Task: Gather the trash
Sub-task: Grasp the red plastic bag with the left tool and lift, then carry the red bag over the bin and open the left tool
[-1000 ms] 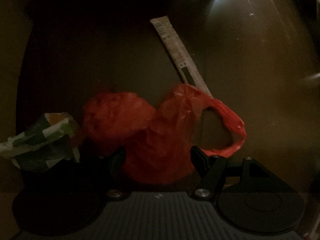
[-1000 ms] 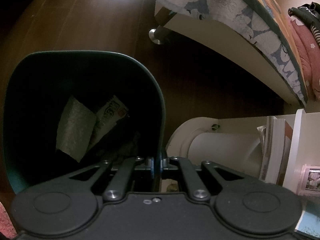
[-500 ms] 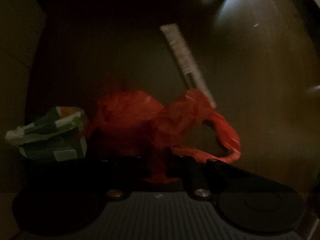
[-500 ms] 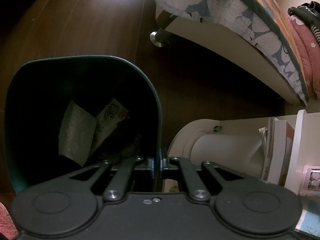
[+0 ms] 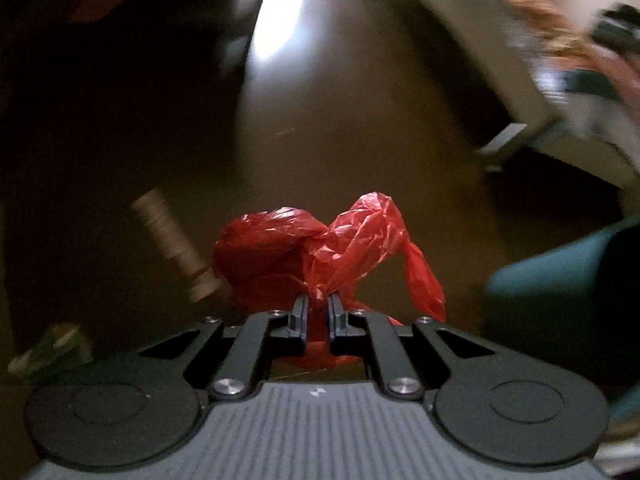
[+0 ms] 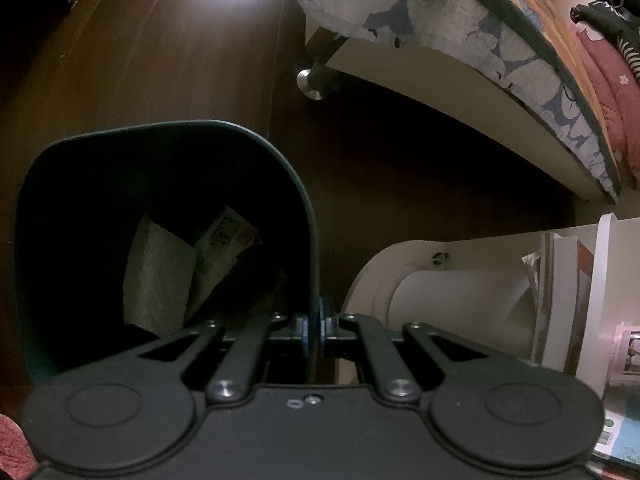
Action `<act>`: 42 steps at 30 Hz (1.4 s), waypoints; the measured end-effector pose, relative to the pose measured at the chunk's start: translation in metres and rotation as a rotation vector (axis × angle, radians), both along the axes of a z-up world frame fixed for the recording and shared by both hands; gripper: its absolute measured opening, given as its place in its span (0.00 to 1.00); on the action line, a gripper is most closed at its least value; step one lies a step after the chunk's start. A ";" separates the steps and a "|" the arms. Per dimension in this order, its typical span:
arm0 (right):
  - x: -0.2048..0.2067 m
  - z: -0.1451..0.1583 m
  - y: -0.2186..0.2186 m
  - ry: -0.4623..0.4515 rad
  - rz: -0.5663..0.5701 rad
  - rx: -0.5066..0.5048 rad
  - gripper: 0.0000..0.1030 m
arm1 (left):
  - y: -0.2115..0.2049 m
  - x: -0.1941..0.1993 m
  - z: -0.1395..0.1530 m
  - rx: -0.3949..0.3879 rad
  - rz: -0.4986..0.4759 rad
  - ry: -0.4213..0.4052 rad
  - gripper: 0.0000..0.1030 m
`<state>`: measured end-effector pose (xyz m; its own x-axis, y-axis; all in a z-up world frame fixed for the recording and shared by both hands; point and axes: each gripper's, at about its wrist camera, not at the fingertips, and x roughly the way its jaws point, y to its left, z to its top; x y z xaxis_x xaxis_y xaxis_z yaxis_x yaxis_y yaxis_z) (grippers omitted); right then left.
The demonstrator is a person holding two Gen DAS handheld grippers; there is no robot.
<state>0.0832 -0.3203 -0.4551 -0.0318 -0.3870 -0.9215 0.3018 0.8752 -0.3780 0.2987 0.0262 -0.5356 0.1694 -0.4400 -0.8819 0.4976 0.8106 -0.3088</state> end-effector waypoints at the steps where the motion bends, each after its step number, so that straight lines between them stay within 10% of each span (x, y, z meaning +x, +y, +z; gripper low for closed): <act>1: 0.001 0.000 0.000 0.000 0.001 0.000 0.04 | -0.015 0.000 0.009 -0.026 -0.035 -0.011 0.08; 14: 0.015 0.000 0.000 -0.009 0.014 -0.001 0.04 | -0.136 -0.080 0.107 -0.271 -0.496 -0.064 0.08; 42: 0.019 0.004 0.004 -0.027 0.040 0.024 0.06 | -0.266 -0.149 0.002 -0.042 -0.757 0.028 0.09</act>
<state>0.1021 -0.3160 -0.4513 0.0081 -0.3651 -0.9309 0.2762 0.8956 -0.3488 0.1502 -0.2397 -0.5341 -0.2145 -0.4602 -0.8615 0.9050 0.2382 -0.3526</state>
